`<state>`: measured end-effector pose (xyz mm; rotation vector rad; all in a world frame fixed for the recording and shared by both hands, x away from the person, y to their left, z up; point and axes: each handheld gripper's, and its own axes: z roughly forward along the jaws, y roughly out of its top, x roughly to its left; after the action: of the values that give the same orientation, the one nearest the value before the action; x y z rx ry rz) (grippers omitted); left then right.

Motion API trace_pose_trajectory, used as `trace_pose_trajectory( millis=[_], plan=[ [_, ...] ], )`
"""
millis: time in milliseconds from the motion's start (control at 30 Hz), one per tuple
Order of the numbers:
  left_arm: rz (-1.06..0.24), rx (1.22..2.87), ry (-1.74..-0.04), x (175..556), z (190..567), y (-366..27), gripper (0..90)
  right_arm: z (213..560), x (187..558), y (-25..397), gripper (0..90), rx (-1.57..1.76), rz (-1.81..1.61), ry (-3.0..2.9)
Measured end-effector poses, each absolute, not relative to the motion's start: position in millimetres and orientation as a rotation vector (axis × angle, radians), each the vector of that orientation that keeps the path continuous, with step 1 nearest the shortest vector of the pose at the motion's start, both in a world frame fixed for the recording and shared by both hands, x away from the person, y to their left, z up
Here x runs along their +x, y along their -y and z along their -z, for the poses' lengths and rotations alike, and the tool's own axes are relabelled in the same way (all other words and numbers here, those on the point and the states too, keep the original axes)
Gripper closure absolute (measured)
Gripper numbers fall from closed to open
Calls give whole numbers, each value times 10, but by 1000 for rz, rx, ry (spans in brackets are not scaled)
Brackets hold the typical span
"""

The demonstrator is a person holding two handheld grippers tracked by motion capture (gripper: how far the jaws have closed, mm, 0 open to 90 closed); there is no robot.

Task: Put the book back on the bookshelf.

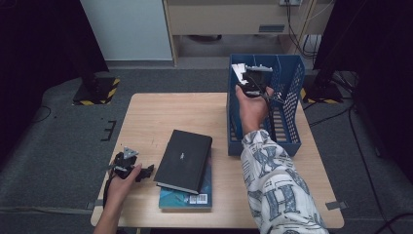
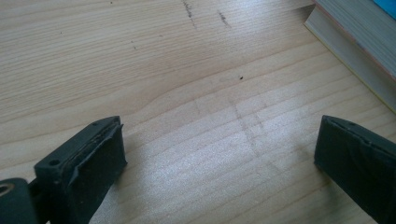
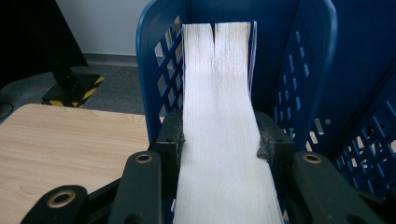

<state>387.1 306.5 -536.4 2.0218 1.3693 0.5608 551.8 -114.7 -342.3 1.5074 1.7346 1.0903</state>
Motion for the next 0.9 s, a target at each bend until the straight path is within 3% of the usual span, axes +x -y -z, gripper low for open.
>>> trace_pose_trajectory(
  millis=[900],
  plan=[
    [-563, 2019, -1369, 3876, 5367, -3060, 10, 3398, 5428, 1117, 500, 1484, -1206, -1776]
  ],
)
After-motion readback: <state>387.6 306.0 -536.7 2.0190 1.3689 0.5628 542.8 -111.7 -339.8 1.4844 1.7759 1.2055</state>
